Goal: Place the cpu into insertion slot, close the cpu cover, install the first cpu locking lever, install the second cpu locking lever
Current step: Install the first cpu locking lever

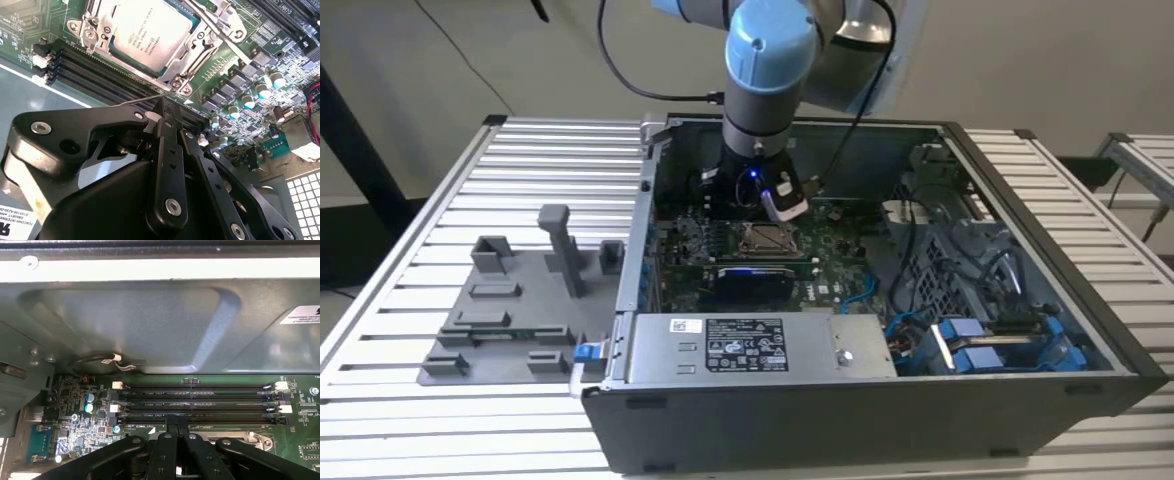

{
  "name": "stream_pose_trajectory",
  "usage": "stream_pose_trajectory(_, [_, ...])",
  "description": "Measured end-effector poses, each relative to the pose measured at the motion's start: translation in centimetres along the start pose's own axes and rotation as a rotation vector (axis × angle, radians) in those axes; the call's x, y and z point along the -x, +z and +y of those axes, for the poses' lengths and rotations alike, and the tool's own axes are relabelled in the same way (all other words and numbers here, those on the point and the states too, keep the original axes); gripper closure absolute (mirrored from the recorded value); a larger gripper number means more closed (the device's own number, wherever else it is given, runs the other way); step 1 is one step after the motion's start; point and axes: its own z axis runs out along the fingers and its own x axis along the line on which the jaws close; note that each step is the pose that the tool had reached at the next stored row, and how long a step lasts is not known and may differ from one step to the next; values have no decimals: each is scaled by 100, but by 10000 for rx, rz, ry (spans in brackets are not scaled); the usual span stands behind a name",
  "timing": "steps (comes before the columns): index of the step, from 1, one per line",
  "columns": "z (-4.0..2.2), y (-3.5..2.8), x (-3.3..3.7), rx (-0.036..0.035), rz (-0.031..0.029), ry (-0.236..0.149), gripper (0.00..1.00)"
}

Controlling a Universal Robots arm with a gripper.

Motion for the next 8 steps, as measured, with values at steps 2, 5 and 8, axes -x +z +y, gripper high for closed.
stream_pose_trajectory(2, [-3,3,0,1,-2,2,89])
stream_pose_trajectory(5, [-8,9,0,0,0,1,89])
stream_pose_trajectory(8, [-13,18,1,-1,0,1,89])
